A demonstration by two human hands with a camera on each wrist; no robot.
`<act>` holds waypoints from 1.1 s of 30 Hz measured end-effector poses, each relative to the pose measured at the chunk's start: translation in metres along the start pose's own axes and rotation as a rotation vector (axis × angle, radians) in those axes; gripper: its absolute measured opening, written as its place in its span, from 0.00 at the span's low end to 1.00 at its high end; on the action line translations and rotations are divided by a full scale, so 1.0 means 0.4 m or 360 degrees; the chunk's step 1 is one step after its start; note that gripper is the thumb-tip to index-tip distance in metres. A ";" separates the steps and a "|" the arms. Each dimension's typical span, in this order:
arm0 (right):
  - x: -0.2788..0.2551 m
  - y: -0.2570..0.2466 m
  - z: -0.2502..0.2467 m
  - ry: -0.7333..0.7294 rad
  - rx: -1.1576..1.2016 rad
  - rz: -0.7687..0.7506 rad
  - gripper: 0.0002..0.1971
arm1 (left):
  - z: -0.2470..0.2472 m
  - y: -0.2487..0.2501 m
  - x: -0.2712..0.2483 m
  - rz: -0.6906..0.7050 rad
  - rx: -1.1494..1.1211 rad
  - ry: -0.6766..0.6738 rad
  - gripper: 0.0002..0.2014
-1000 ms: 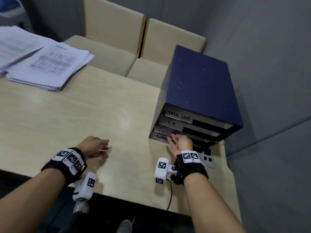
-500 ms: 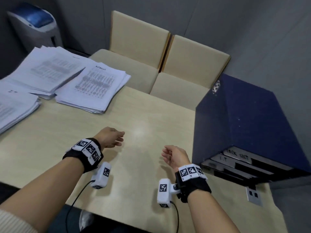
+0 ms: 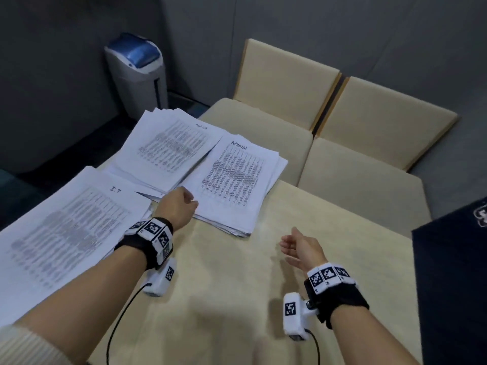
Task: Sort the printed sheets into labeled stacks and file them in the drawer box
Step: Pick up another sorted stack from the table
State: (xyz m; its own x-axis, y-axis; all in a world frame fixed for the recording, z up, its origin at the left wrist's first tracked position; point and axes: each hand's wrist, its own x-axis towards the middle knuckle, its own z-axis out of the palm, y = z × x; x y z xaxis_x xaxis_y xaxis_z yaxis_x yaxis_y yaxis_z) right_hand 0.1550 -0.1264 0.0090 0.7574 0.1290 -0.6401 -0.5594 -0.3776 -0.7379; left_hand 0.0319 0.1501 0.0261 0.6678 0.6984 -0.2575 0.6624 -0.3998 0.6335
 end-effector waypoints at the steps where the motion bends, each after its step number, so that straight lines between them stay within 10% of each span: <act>1: 0.031 -0.024 0.026 -0.0004 -0.0011 -0.0002 0.18 | 0.001 0.001 0.026 0.0018 -0.0026 0.0049 0.10; 20: 0.251 -0.102 0.233 -0.0001 0.0202 -0.0199 0.10 | 0.102 0.054 0.409 0.0055 0.0350 -0.0199 0.39; 26: 0.287 -0.121 0.211 0.0211 -0.0266 -0.0207 0.15 | 0.113 0.088 0.390 0.0048 0.0372 -0.0593 0.23; 33: 0.196 -0.136 0.199 0.0325 -0.0179 -0.0358 0.19 | 0.155 0.086 0.299 -0.0002 -0.0822 -0.0640 0.29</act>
State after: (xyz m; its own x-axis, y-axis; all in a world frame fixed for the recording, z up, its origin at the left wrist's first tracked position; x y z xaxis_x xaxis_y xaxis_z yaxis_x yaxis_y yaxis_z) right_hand 0.2181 -0.0229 -0.0180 0.9162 0.0382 -0.3988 -0.3380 -0.4607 -0.8207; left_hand 0.1557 0.1831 -0.0284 0.8084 0.3822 -0.4477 0.4818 0.0074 0.8762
